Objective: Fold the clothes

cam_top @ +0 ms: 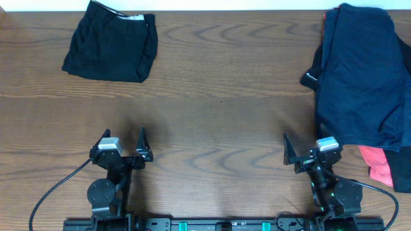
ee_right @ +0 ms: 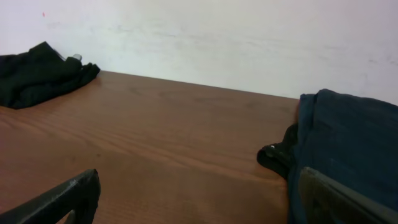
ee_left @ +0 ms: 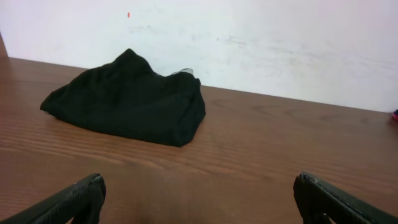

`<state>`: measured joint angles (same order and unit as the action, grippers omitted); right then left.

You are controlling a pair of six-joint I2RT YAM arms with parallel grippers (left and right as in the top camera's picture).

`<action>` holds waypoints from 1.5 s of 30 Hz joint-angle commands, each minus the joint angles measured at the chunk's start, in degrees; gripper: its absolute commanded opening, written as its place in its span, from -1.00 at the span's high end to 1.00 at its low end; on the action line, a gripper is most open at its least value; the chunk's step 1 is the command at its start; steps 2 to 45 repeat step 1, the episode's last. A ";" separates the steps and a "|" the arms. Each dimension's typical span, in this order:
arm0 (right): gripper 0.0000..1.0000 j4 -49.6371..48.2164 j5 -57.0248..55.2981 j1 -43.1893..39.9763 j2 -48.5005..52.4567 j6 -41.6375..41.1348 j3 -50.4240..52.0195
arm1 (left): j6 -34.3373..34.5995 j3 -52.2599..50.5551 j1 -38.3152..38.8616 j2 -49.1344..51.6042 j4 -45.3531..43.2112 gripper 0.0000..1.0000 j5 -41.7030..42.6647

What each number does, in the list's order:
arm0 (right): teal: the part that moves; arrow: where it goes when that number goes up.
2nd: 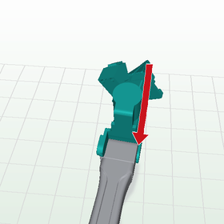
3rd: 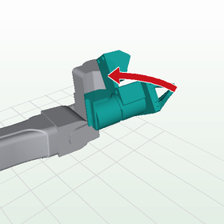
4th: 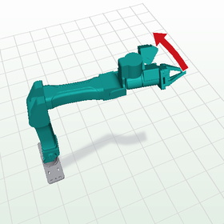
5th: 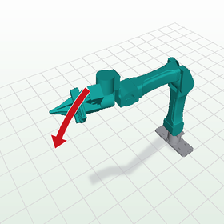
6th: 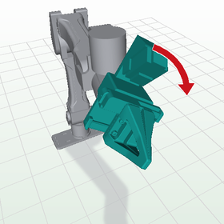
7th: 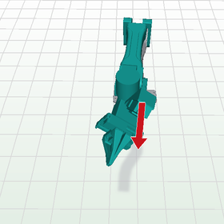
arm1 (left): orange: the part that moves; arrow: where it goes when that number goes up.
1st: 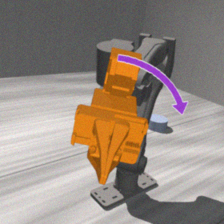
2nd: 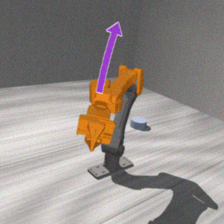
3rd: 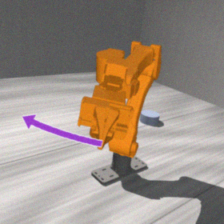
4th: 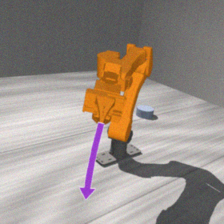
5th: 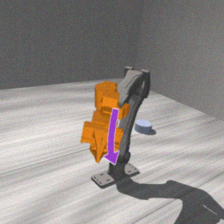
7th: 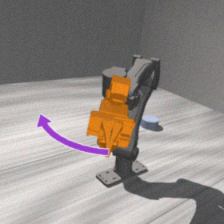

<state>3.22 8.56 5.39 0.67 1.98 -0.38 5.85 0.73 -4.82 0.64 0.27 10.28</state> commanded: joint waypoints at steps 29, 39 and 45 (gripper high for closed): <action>-0.99 0.26 0.48 -0.50 -0.39 0.66 0.07 | 0.26 -0.50 -0.20 -0.35 2.71 -0.96 0.85; -0.99 0.26 0.48 -0.50 -0.39 0.66 0.07 | 0.26 -0.50 -0.20 -0.35 2.71 -0.96 0.85; -0.99 0.26 0.48 -0.50 -0.39 0.66 0.07 | 0.26 -0.50 -0.20 -0.35 2.71 -0.96 0.85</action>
